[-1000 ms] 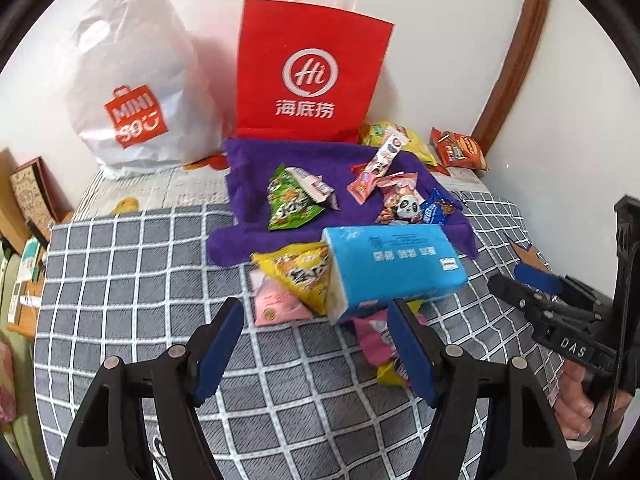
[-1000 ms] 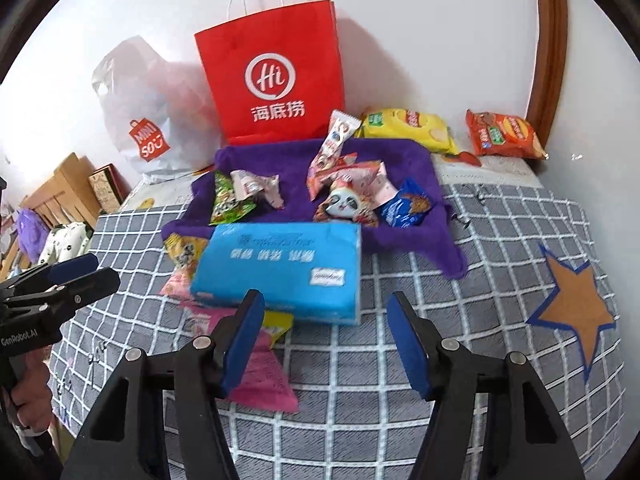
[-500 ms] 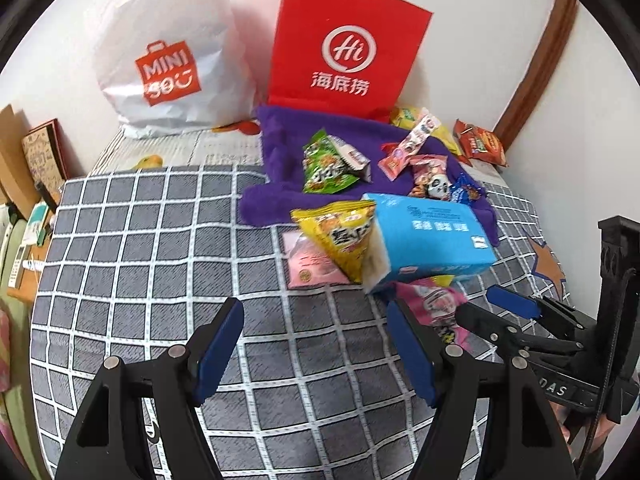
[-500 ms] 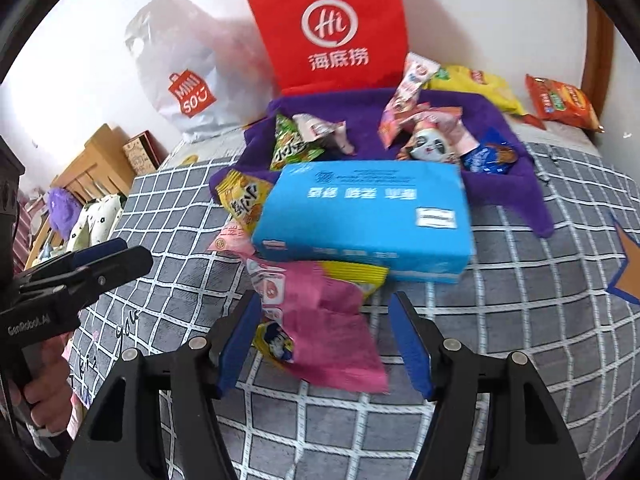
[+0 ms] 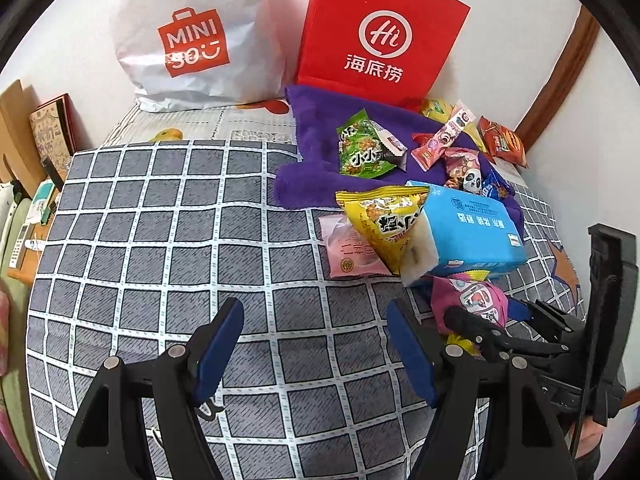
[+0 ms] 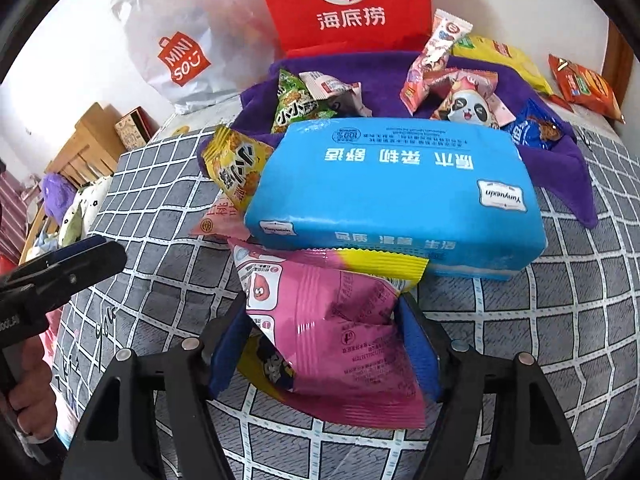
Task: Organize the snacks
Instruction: 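Grasp the pink snack bag with the right tool, then grasp the pink peach candy with the left tool while the right tool holds the pink bag, then carry the peach candy and pink bag toward the purple towel, then release the peach candy onto the towel with the left tool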
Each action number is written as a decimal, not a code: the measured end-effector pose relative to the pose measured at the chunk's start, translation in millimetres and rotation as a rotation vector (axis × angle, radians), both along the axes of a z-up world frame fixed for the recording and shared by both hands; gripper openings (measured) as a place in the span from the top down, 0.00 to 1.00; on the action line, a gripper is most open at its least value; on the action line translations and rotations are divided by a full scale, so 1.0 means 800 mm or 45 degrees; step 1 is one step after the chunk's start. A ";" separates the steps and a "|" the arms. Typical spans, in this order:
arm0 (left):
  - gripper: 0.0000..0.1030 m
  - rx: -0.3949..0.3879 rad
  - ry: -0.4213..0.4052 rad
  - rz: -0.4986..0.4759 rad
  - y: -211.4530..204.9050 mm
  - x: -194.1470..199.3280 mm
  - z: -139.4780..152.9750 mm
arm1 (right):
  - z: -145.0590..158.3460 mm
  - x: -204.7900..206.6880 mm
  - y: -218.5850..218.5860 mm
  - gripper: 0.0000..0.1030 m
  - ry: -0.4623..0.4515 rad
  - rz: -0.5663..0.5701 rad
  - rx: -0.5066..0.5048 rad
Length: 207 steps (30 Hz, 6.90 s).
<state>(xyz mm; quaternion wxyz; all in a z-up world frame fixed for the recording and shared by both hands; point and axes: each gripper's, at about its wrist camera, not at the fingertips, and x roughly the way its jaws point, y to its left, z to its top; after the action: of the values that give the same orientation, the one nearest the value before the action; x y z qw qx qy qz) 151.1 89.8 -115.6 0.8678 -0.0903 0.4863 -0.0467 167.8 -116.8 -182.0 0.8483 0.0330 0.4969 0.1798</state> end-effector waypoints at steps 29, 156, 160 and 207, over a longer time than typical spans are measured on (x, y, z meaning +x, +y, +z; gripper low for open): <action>0.32 0.012 0.036 -0.037 -0.032 0.075 -0.046 | -0.005 -0.022 -0.139 0.33 -0.087 -0.303 -0.112; 0.60 -0.101 -0.073 -0.085 -0.062 0.199 -0.002 | 0.103 0.043 -0.189 0.33 -0.317 -0.258 0.024; 0.60 -0.137 -0.072 -0.128 -0.082 0.216 -0.014 | 0.083 0.046 -0.185 0.33 -0.279 -0.262 0.008; 0.29 -0.091 -0.031 -0.100 -0.029 0.142 -0.013 | 0.085 0.126 -0.156 0.33 -0.328 -0.225 -0.018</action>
<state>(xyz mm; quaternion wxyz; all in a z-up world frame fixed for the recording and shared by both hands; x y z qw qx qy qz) 264.6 66.3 -125.8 0.8674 -0.1018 0.4769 -0.0991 268.7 -241.6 -114.3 0.9178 0.0473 0.3803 0.1038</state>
